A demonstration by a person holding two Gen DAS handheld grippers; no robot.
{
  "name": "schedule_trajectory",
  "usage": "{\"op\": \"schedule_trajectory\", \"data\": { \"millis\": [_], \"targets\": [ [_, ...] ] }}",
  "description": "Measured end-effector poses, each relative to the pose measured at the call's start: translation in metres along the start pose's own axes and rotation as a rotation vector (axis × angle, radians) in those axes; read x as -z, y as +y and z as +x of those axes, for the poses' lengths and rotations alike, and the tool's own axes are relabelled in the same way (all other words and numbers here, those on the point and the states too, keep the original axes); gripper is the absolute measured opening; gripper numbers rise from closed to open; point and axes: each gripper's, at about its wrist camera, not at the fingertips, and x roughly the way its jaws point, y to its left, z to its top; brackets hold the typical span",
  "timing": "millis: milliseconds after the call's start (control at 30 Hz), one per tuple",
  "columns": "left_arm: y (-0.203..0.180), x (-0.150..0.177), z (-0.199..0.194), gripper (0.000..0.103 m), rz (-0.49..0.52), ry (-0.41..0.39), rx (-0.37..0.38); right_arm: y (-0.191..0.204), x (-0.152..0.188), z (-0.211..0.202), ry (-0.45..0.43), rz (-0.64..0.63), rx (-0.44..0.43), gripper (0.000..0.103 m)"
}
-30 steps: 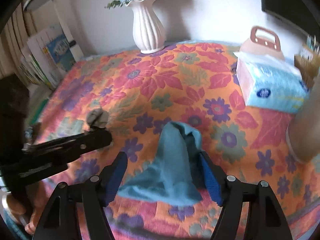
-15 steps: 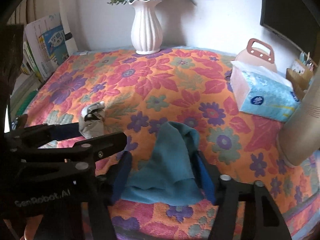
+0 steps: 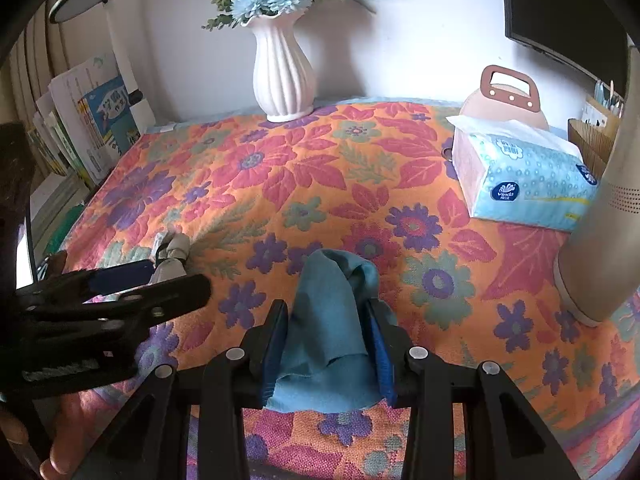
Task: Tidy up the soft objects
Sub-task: 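Carry the white sock and teal cloth with both grippers to the woven tray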
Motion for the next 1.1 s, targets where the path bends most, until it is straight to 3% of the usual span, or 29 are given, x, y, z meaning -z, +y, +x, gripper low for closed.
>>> {"op": "schedule_trajectory", "data": {
  "millis": [33, 67, 133, 167, 267, 433, 600, 867, 1100],
  "targets": [
    [0.0, -0.001, 0.001, 0.062, -0.006, -0.001, -0.019, -0.001, 0.0, 0.0, 0.003, 0.003, -0.004, 0.038],
    [0.0, -0.001, 0.001, 0.044, -0.013, -0.008, -0.049, -0.001, 0.0, 0.0, 0.0, 0.003, -0.006, 0.038],
    [0.001, 0.0, -0.001, 0.022, 0.001, -0.014, -0.084, -0.001, 0.0, -0.001, -0.002, -0.002, -0.003, 0.034],
    [0.003, 0.001, -0.003, 0.022, 0.002, -0.015, -0.064, 0.0, 0.001, -0.002, -0.005, -0.009, -0.003, 0.025],
    [0.005, 0.007, -0.013, 0.022, -0.012, -0.028, -0.009, 0.002, 0.007, -0.009, -0.019, -0.063, -0.017, 0.016],
    [-0.029, 0.012, -0.025, 0.022, 0.057, -0.045, 0.114, -0.023, 0.012, -0.033, -0.037, 0.011, -0.112, 0.014],
    [-0.085, 0.012, -0.037, 0.023, 0.19, -0.064, 0.249, -0.058, 0.013, -0.08, -0.096, 0.052, -0.116, 0.014],
    [-0.175, 0.007, -0.045, 0.023, 0.302, -0.045, 0.467, -0.15, 0.035, -0.157, -0.148, 0.177, 0.007, 0.014],
    [-0.25, -0.006, -0.045, 0.023, 0.417, -0.047, 0.529, -0.216, 0.046, -0.201, -0.21, 0.265, 0.118, 0.014]
  ]
}}
